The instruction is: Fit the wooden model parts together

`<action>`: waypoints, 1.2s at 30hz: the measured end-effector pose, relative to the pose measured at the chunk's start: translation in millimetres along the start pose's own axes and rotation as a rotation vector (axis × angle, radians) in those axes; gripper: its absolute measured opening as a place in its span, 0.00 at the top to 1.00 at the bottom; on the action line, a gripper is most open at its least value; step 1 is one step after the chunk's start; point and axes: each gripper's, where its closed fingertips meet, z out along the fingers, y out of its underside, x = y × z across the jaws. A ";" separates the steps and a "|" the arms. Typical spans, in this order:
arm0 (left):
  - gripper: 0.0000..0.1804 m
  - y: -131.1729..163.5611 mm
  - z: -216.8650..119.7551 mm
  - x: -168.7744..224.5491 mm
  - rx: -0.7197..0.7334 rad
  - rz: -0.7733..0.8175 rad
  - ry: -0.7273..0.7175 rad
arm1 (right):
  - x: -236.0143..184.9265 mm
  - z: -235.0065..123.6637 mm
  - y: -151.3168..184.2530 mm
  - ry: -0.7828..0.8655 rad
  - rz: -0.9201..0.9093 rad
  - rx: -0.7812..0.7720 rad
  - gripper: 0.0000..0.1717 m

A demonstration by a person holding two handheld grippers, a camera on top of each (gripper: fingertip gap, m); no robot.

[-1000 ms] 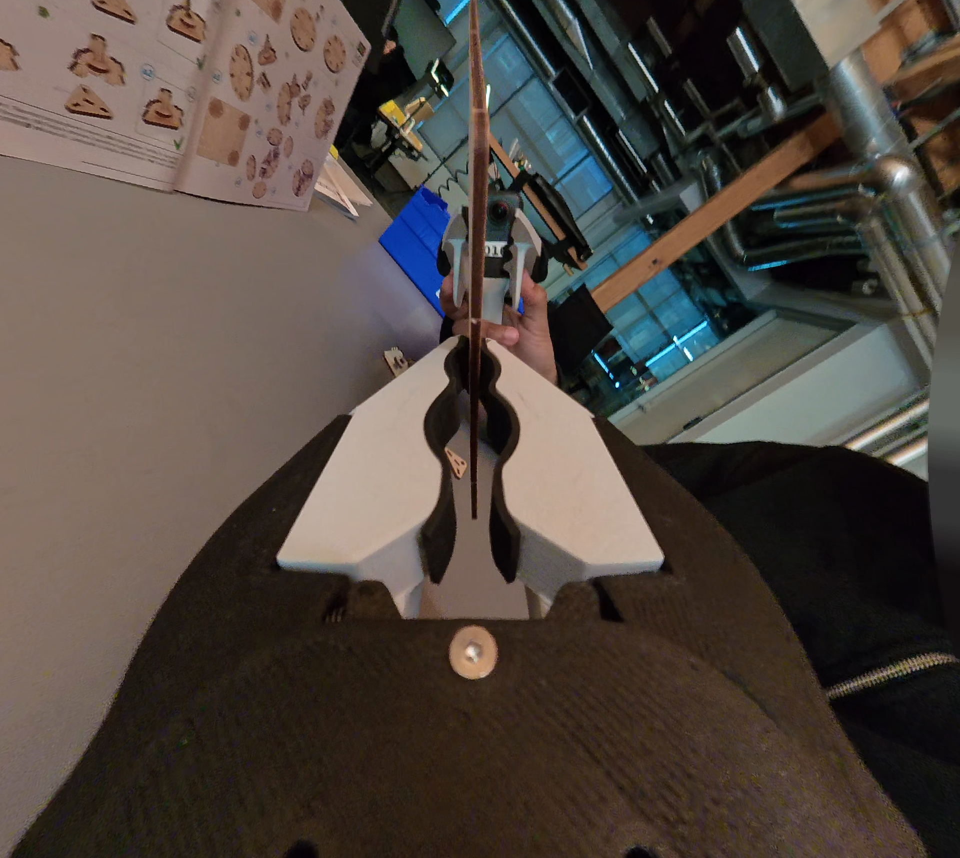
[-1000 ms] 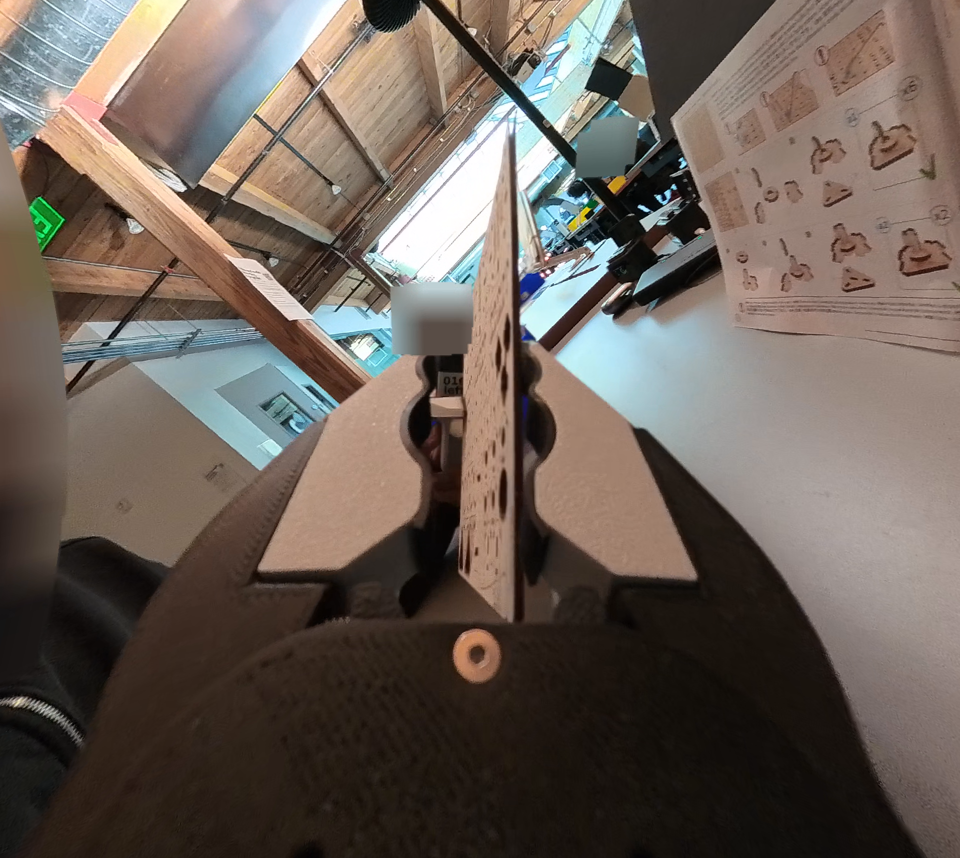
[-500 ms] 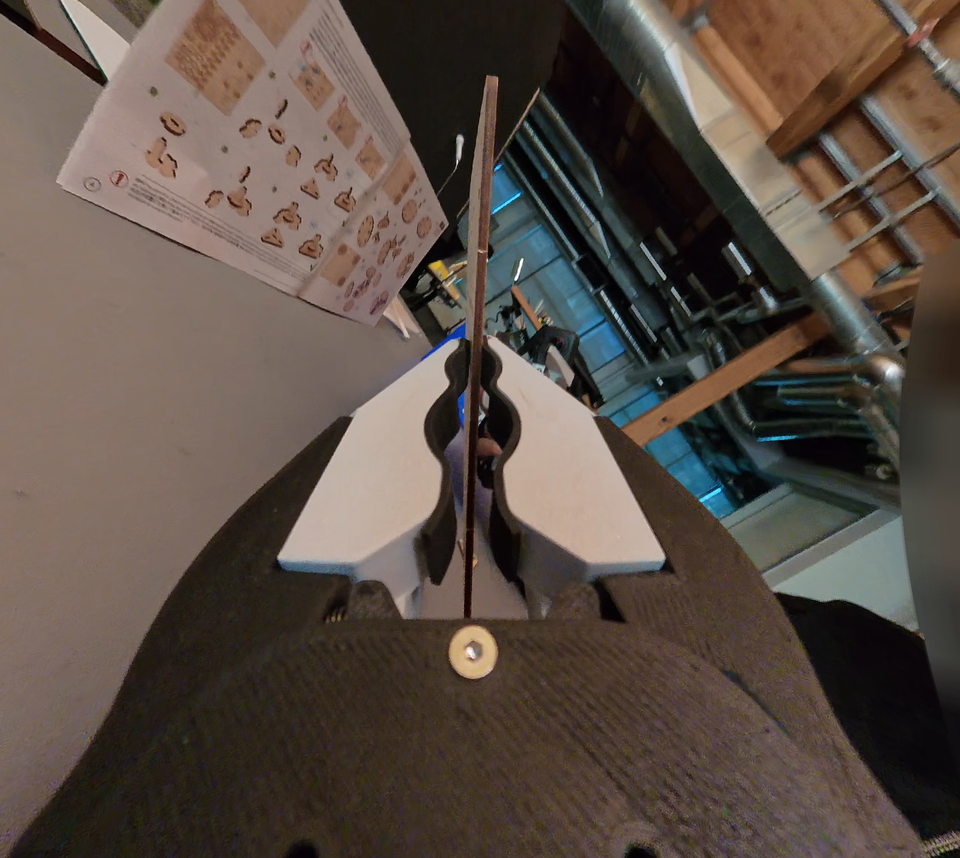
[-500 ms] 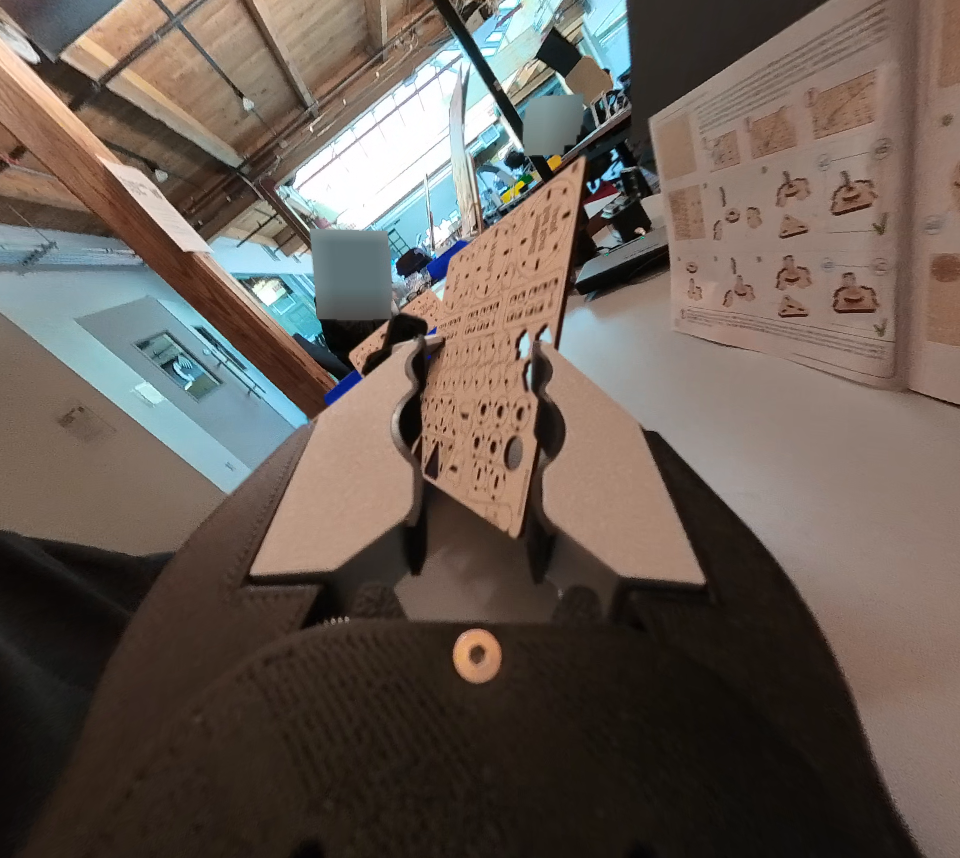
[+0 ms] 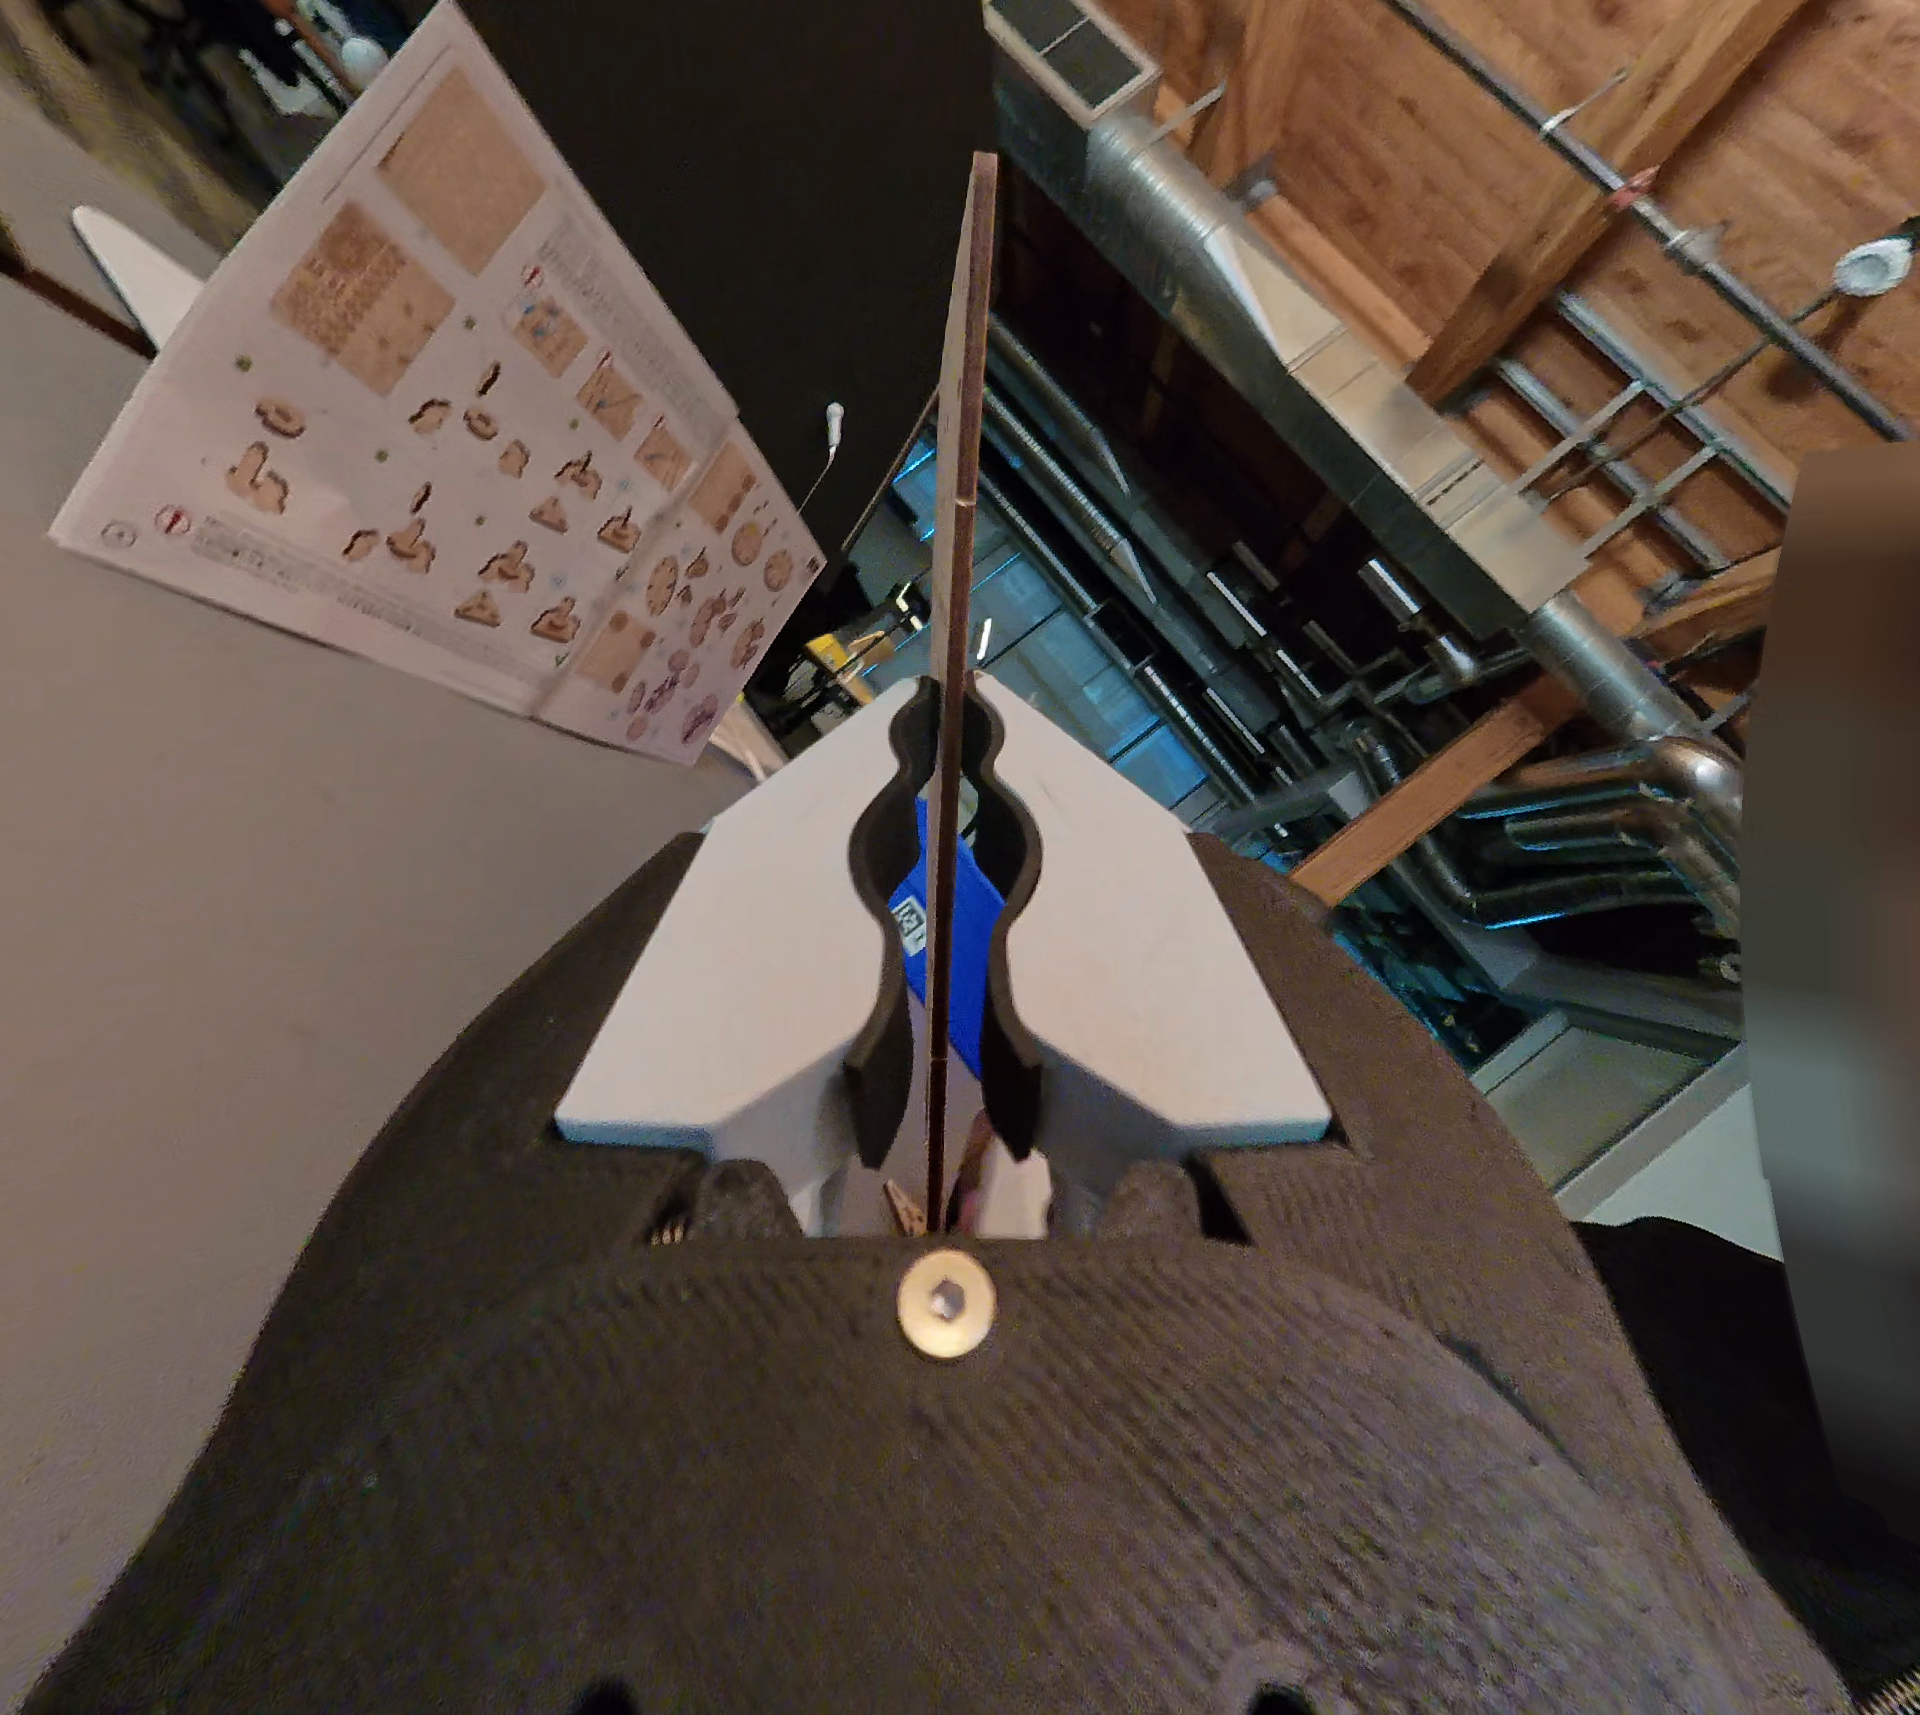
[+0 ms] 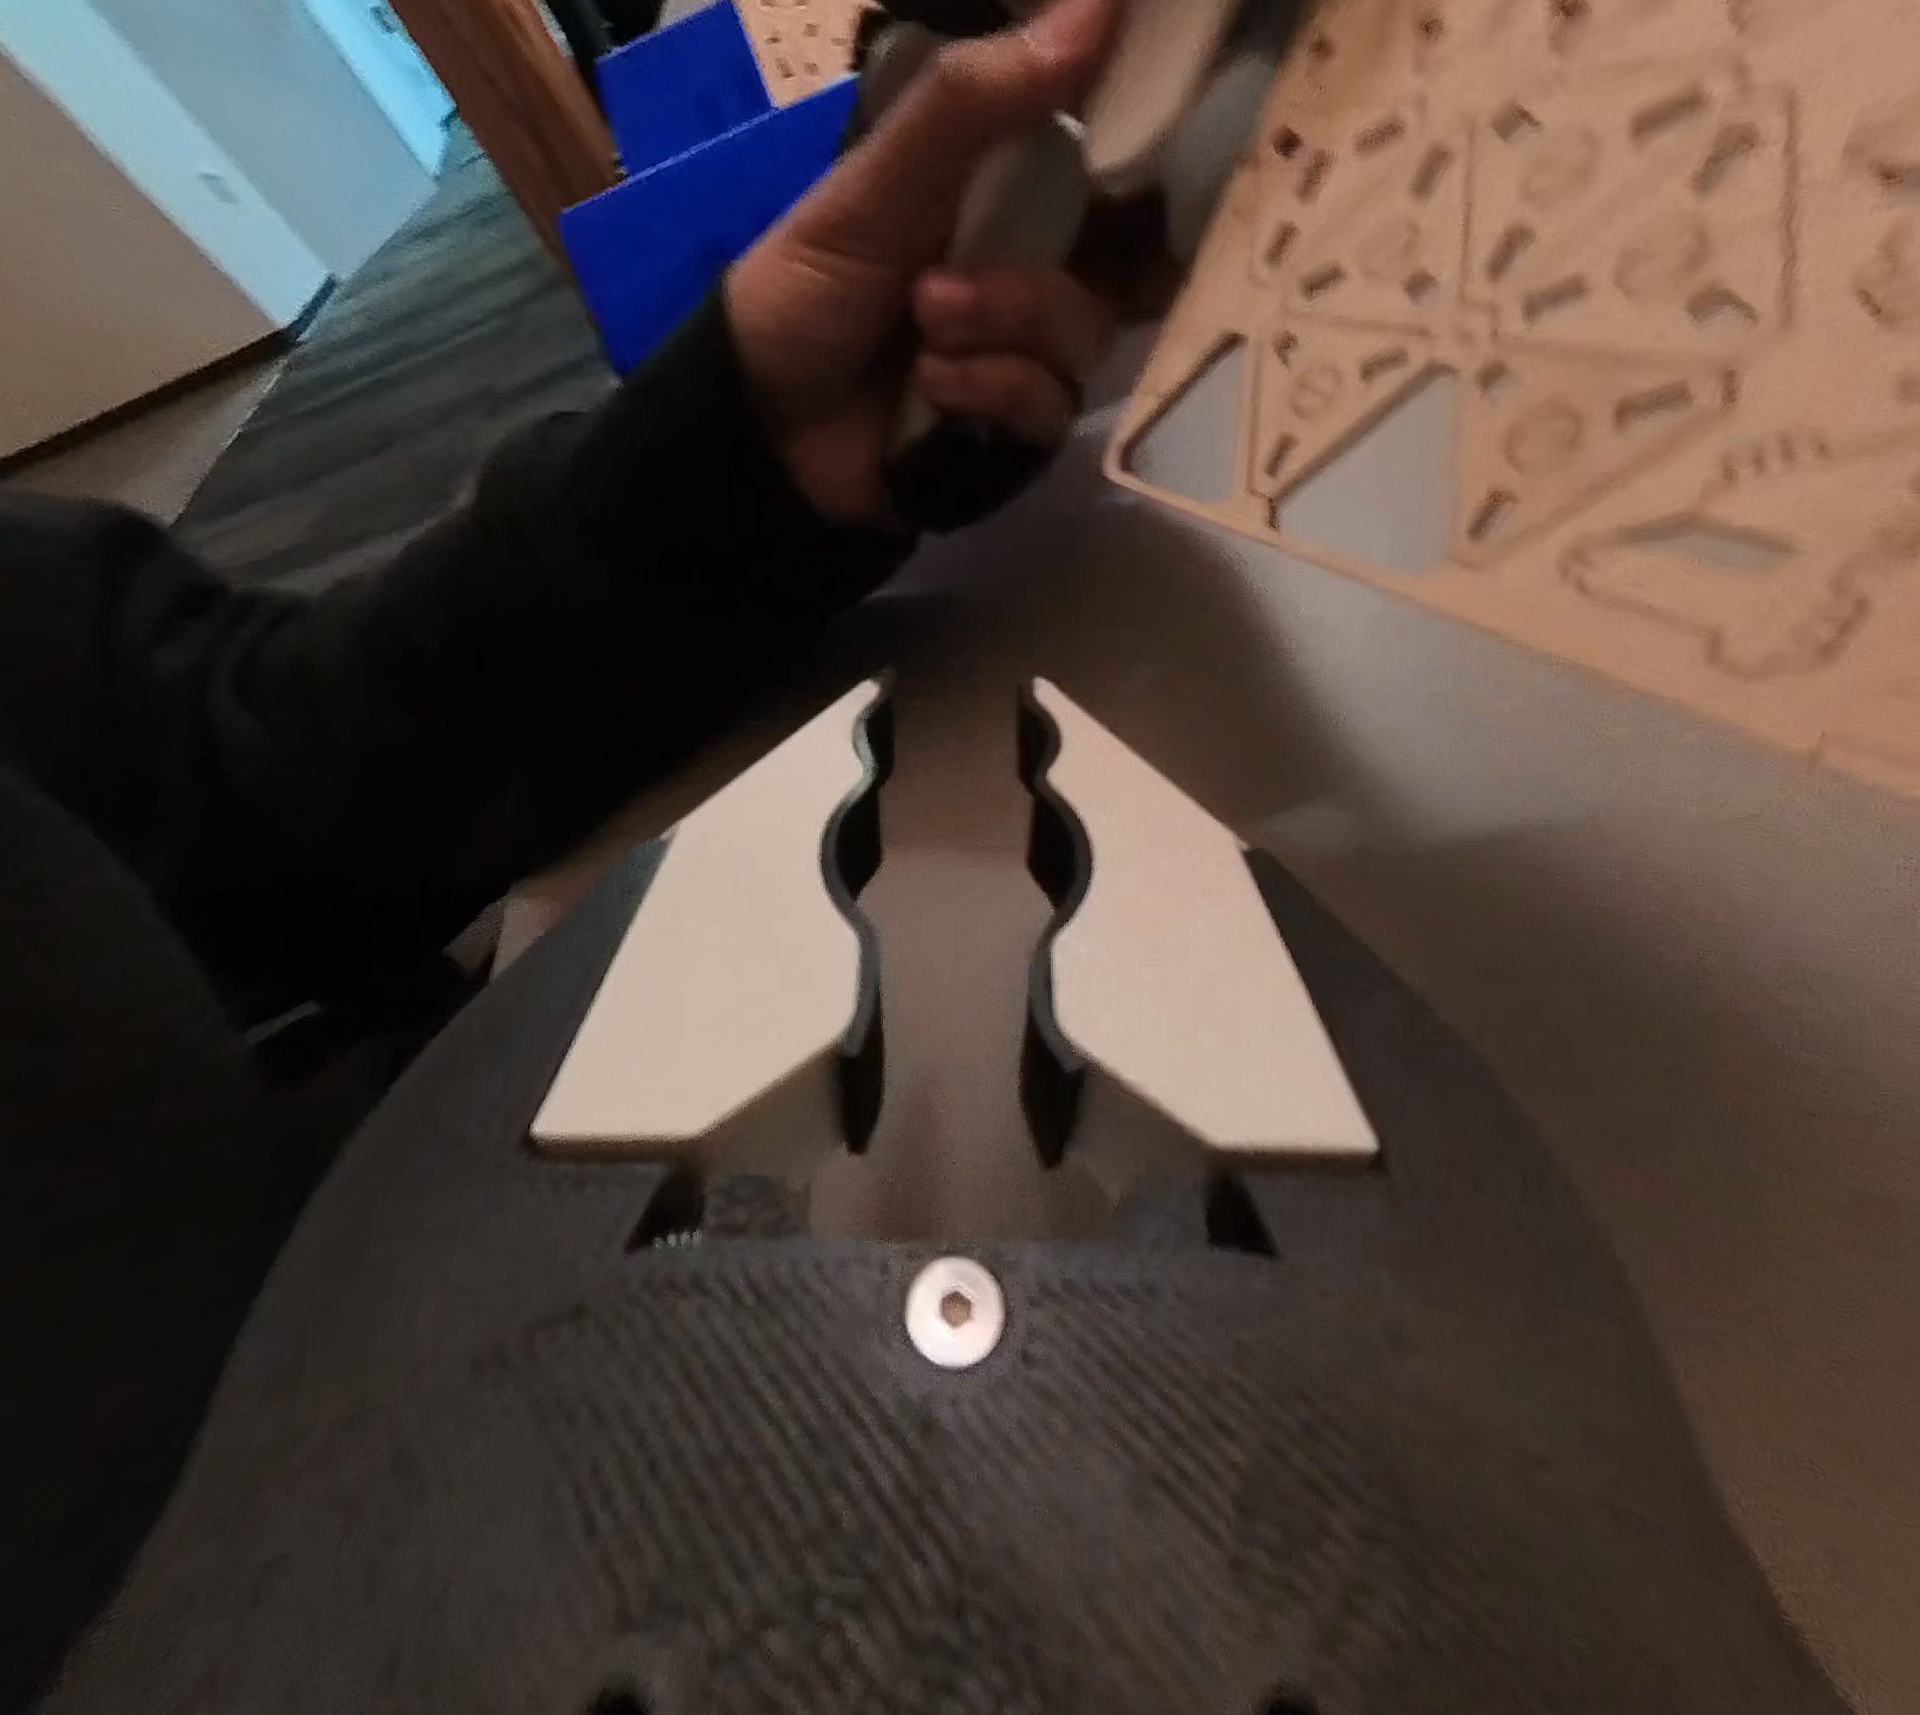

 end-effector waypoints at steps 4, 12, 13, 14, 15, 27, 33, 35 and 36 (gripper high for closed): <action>1.00 0.3 3.2 9.7 0.015 -0.008 0.059 | 27.1 -14.5 -16.1 0.066 0.152 0.129 0.75; 1.00 20.4 20.1 16.1 -0.025 -0.064 0.121 | 59.8 -74.2 -60.8 0.017 0.302 0.490 0.96; 1.00 22.7 21.6 16.1 -0.033 -0.071 0.125 | 61.7 -81.7 -65.1 0.001 0.313 0.525 0.97; 1.00 26.1 23.5 16.4 -0.049 -0.076 0.130 | 63.2 -88.5 -68.7 -0.018 0.324 0.553 0.97; 1.00 29.6 25.4 17.5 -0.067 -0.079 0.136 | 64.6 -95.2 -72.5 -0.038 0.334 0.581 0.97; 0.60 11.1 5.6 -19.3 -0.026 -0.108 -0.061 | 92.2 -141.8 -81.7 -0.054 0.332 0.543 1.00; 0.56 -0.5 1.3 4.9 -0.160 0.286 -0.260 | 82.1 -139.9 -49.1 -0.127 0.354 0.184 0.99; 0.56 6.4 6.1 22.7 -0.245 0.378 -0.262 | 75.3 -138.0 -33.5 -0.167 0.359 0.071 0.99; 0.56 12.7 7.9 30.9 -0.298 0.410 -0.254 | 70.0 -137.3 -27.8 -0.207 0.373 0.023 0.98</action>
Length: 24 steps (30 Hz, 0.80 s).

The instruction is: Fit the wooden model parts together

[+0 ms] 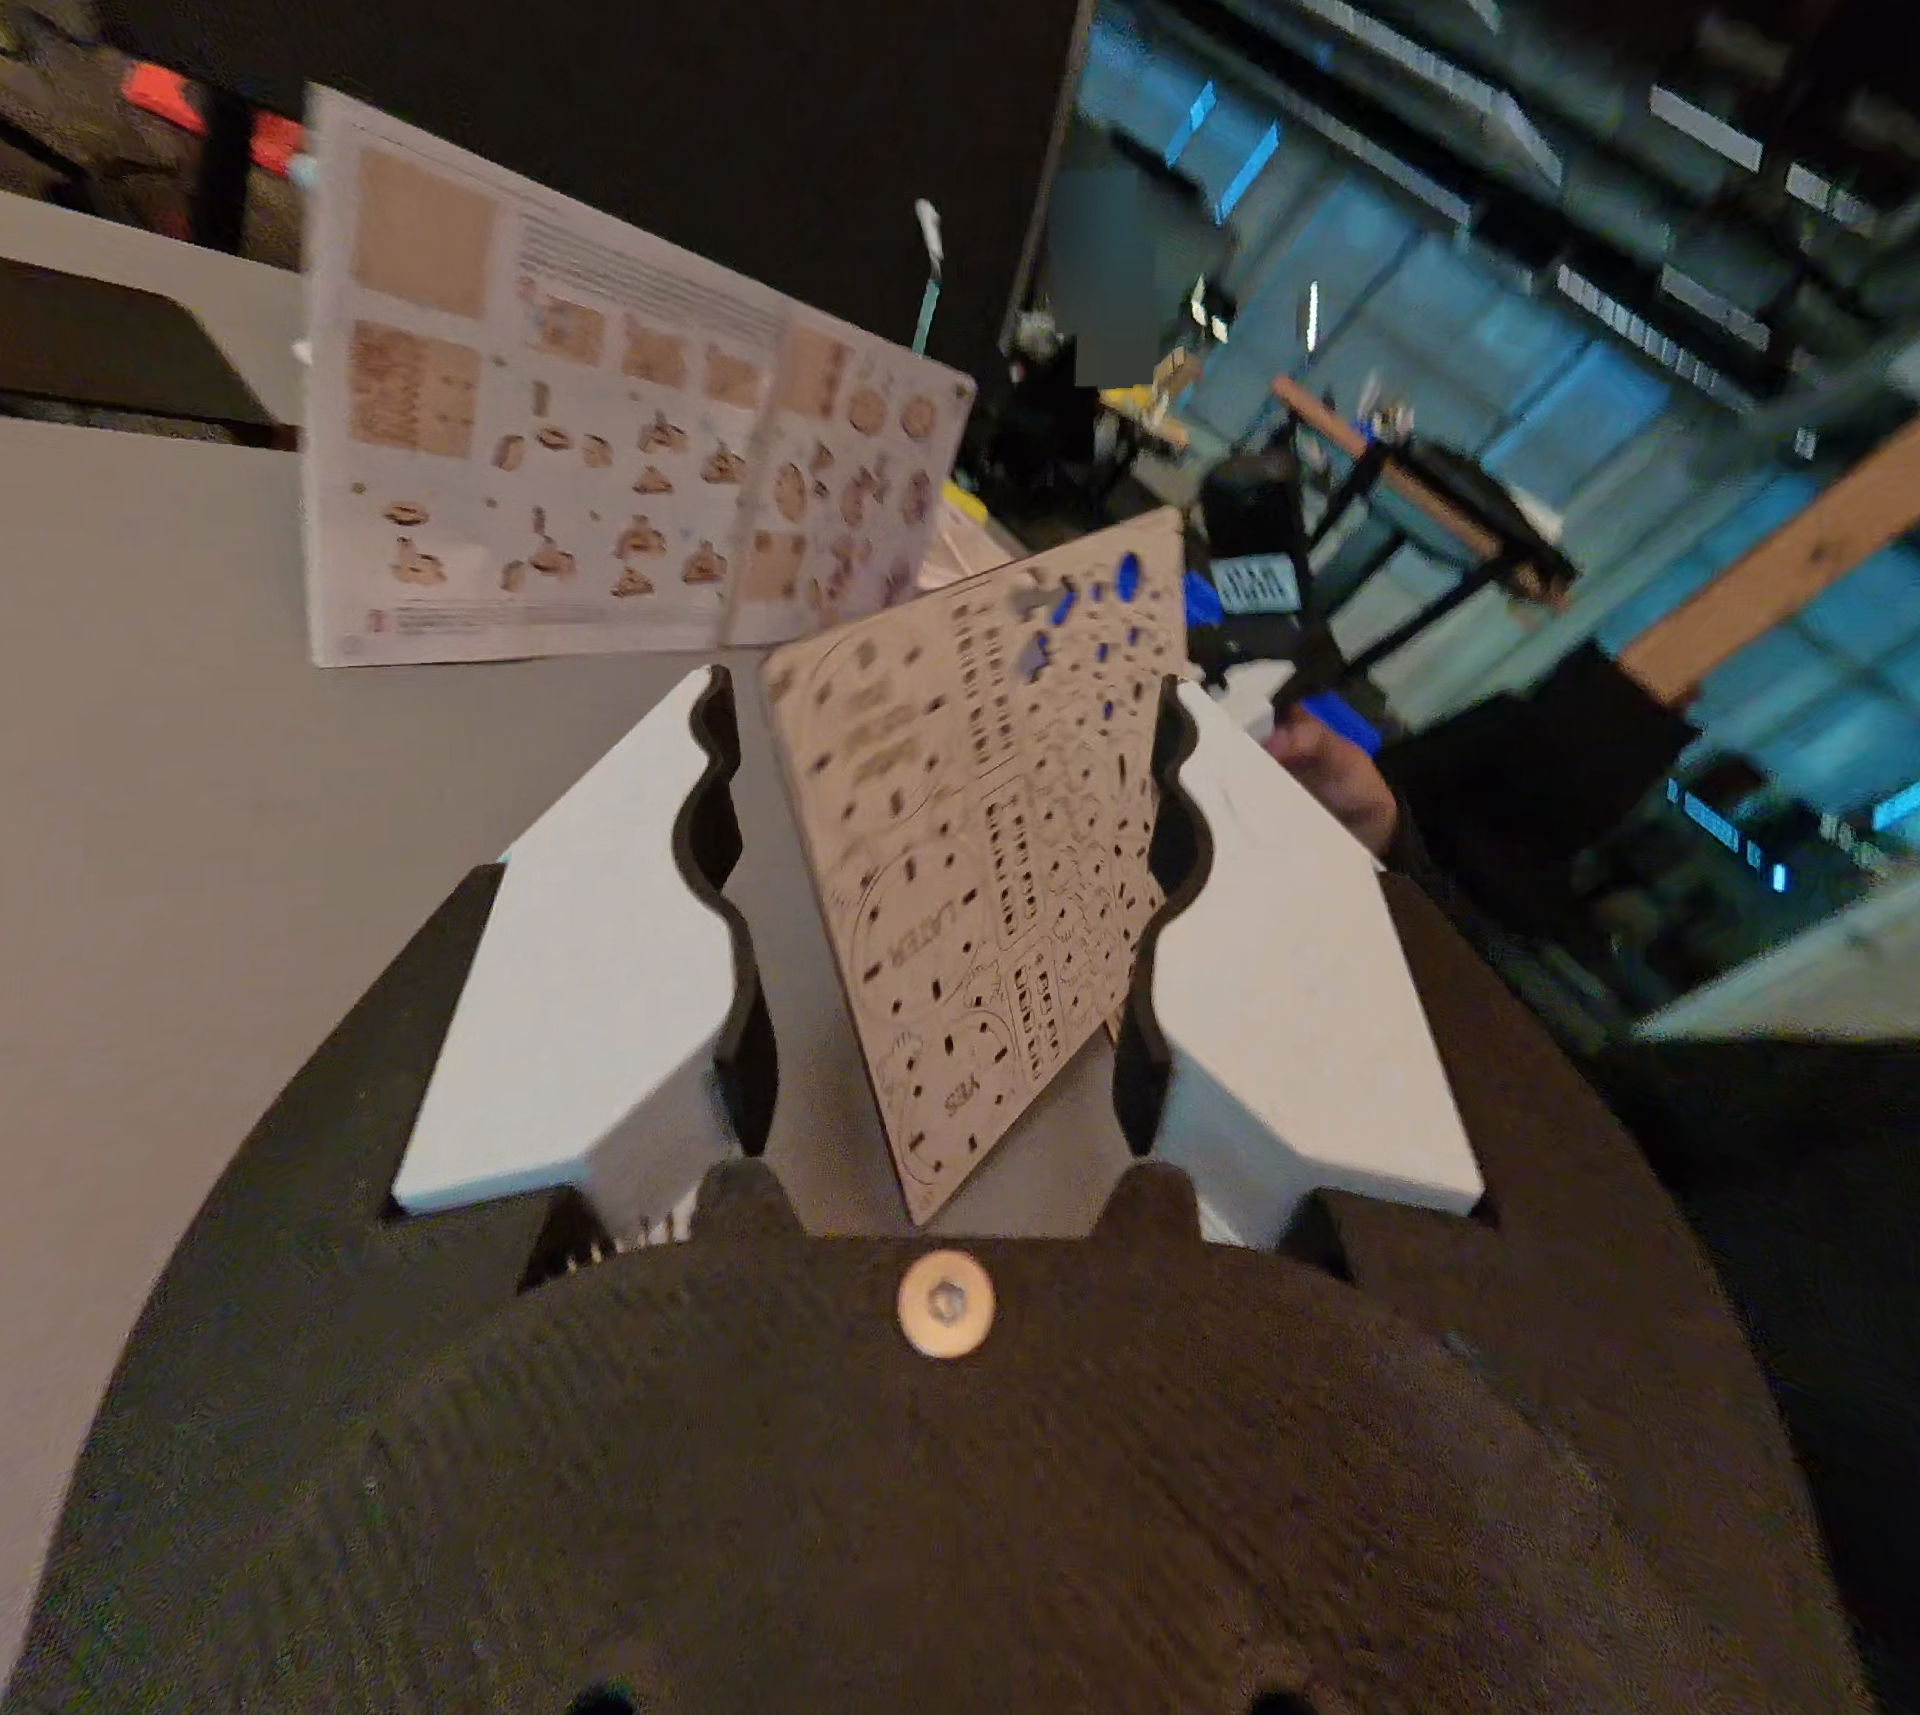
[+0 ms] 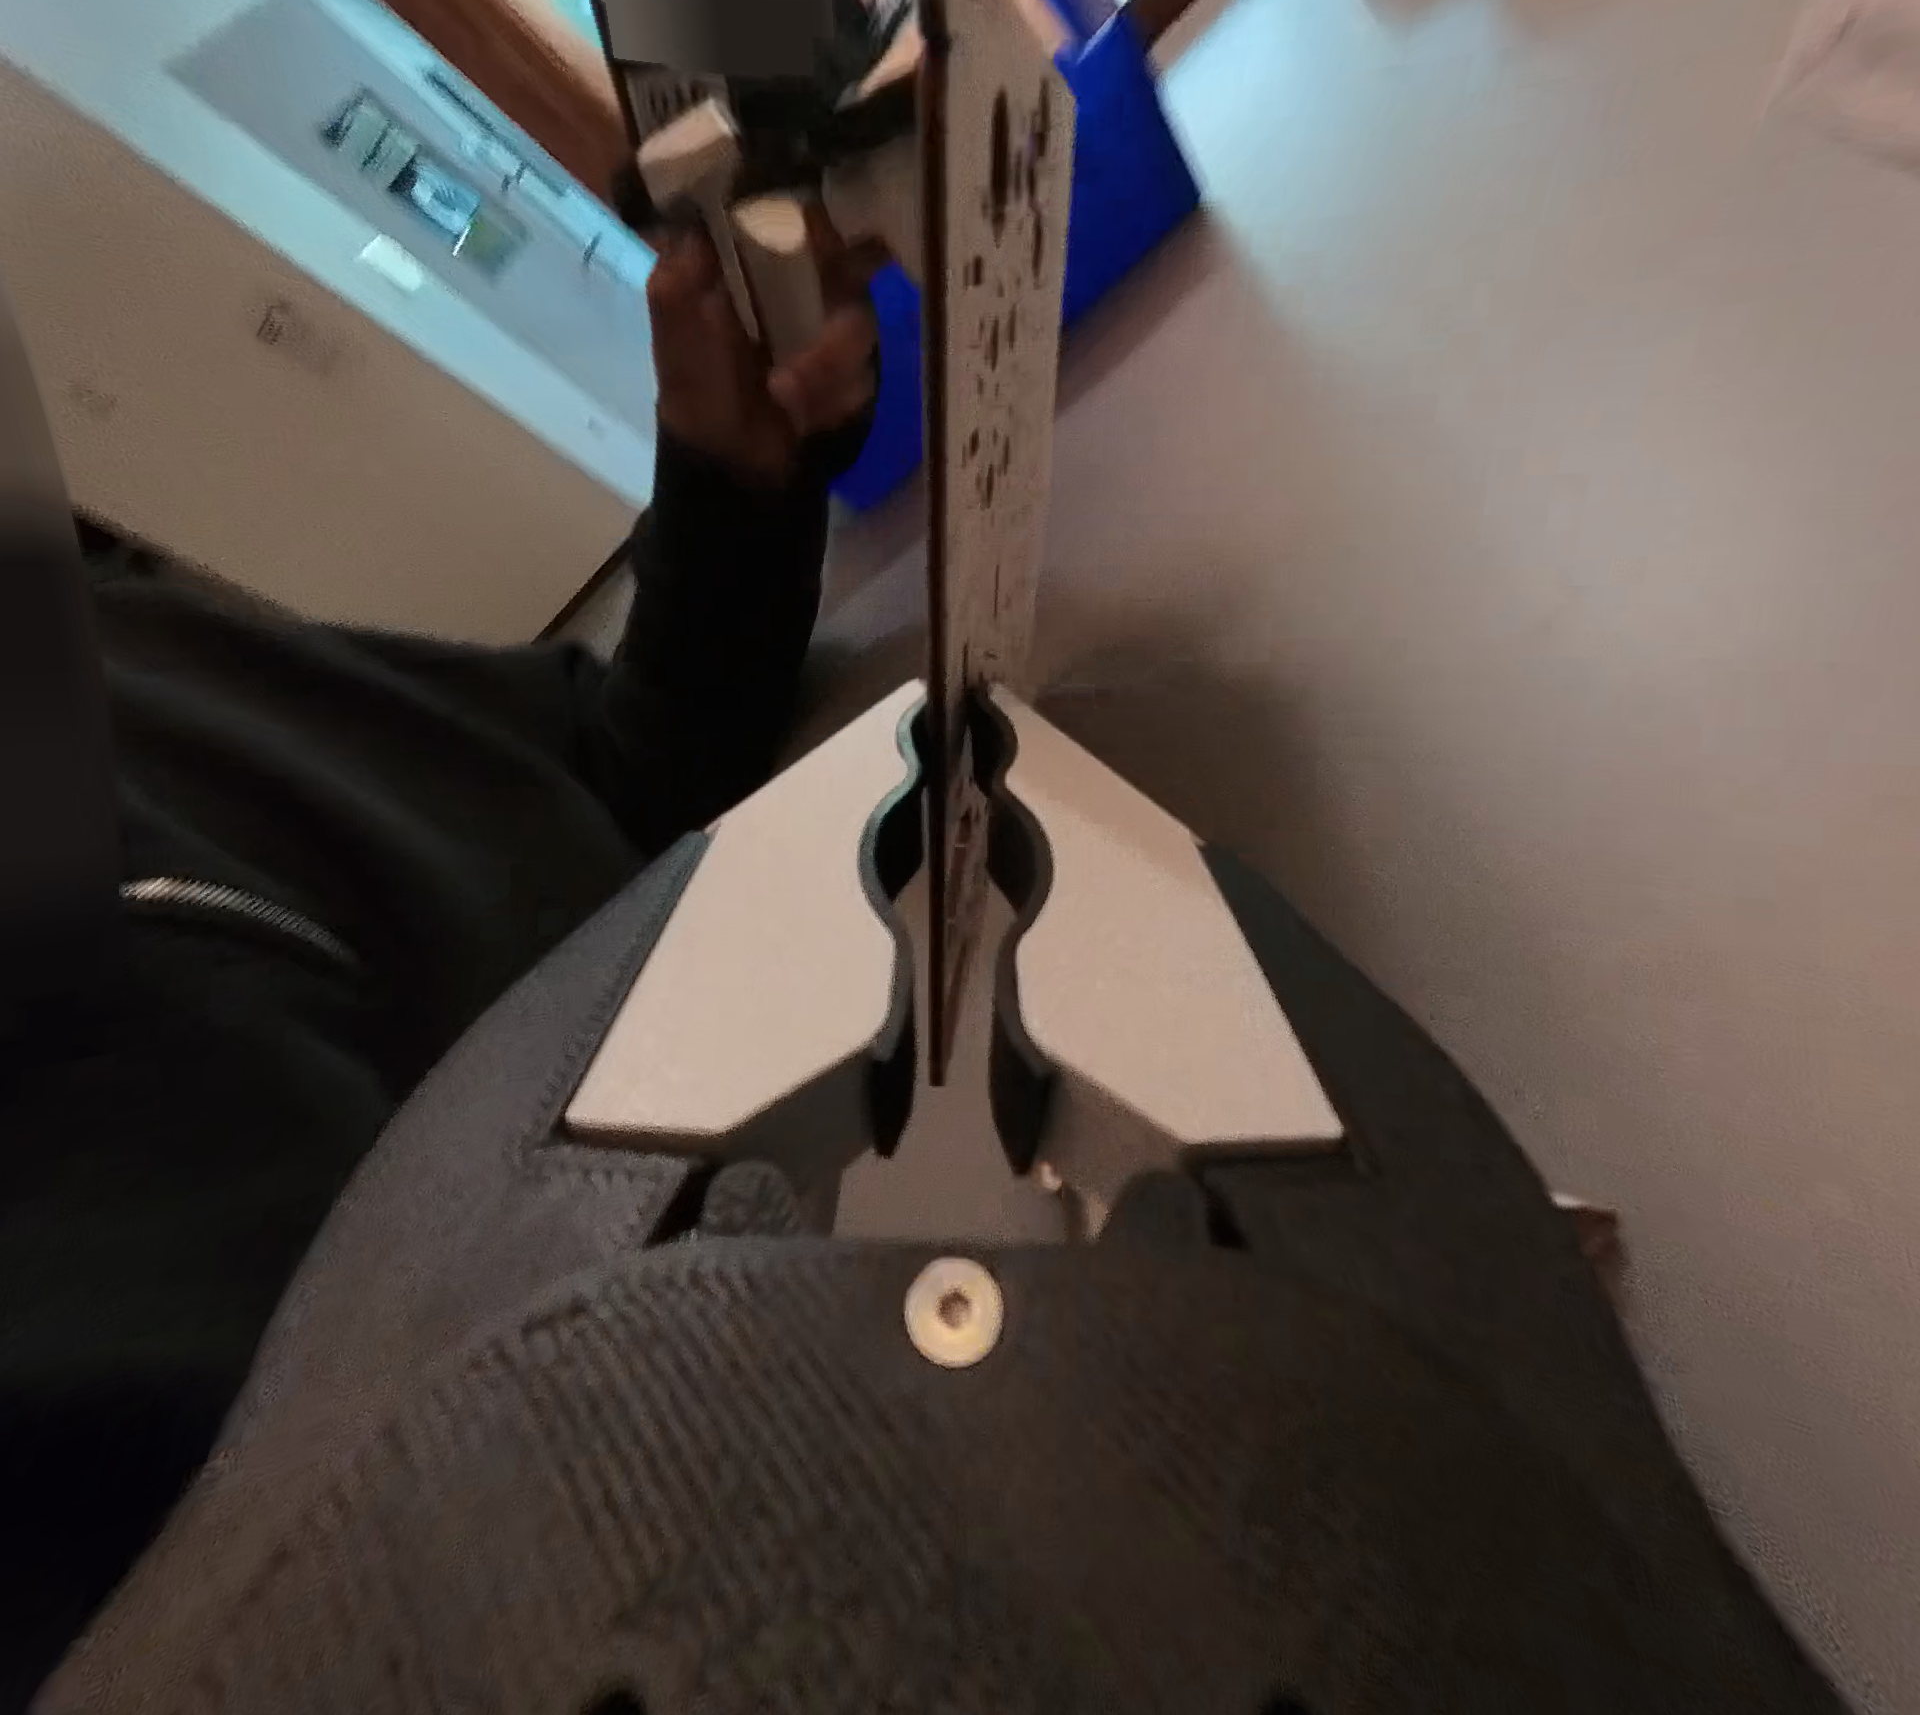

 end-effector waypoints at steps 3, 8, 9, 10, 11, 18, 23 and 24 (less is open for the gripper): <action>0.58 22.3 3.0 22.8 -0.196 0.045 0.055 | -9.8 1.7 16.0 -0.115 0.044 -0.156 0.98; 0.60 46.0 9.9 36.5 -0.323 0.060 0.130 | -21.6 5.8 29.2 -0.252 0.055 -0.406 0.99; 0.62 53.7 10.6 41.5 -0.362 0.049 0.175 | -22.8 8.7 30.3 -0.270 0.049 -0.449 0.98; 0.62 61.8 11.0 45.3 -0.402 0.030 0.216 | -23.5 12.7 30.5 -0.288 0.046 -0.486 0.98; 0.63 70.1 11.4 46.9 -0.441 0.009 0.247 | -23.9 17.5 30.5 -0.306 0.042 -0.520 0.98; 0.94 96.7 2.9 43.7 -0.533 -0.074 0.416 | -24.6 55.6 19.7 -0.413 -0.028 -0.617 0.98; 0.99 80.0 -3.6 13.1 -0.413 -0.170 0.357 | -2.2 77.4 -18.0 -0.302 -0.043 -0.370 0.89; 0.99 76.7 -3.7 5.3 -0.386 -0.179 0.329 | 8.3 77.4 -30.1 -0.231 -0.061 -0.274 0.84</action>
